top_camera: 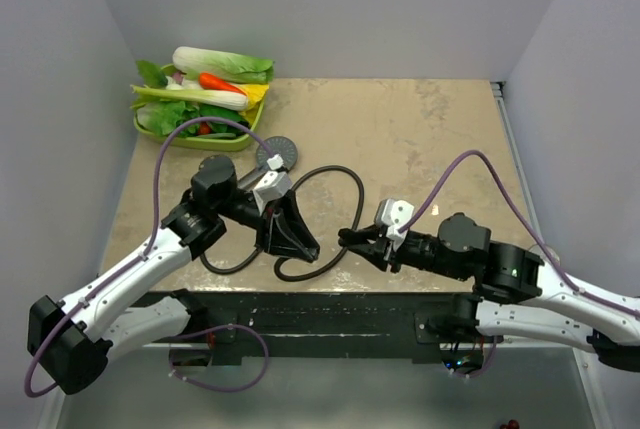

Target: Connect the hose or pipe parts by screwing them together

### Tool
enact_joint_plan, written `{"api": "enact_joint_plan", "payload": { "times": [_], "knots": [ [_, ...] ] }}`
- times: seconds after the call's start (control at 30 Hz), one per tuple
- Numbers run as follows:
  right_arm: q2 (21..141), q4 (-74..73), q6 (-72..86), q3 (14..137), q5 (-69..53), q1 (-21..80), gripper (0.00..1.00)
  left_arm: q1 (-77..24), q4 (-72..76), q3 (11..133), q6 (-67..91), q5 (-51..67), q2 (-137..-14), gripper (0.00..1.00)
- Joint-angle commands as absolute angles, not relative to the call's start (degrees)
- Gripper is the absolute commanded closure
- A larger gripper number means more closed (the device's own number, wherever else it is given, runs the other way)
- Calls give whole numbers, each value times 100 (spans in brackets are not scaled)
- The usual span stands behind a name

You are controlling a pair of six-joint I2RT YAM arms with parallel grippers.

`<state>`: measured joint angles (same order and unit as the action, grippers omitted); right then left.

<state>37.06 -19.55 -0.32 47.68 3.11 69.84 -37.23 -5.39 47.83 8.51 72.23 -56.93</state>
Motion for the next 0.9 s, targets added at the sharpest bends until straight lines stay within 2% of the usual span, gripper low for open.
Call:
{"api": "enact_joint_plan", "payload": {
  "times": [0.0, 0.27, 0.6, 0.87],
  "knots": [
    [3735, -1969, -2044, 5606, 572, 7084, 100, -3674, 4076, 4254, 5008, 8201, -5624, 100],
    [4156, -2153, -3014, 6802, -210, 7084, 100, -3665, 5702, 3885, 6309, 7673, -5608, 100],
    [4324, -1916, -3067, 6943, -1133, 7084, 100, -3429, 5941, 4113, 6794, 7041, -5599, 100],
    [4526, -2267, -3164, 7154, -1705, 7084, 100, -3217, 6038, 3990, 6838, 6917, -5660, 100]
  ]
}}
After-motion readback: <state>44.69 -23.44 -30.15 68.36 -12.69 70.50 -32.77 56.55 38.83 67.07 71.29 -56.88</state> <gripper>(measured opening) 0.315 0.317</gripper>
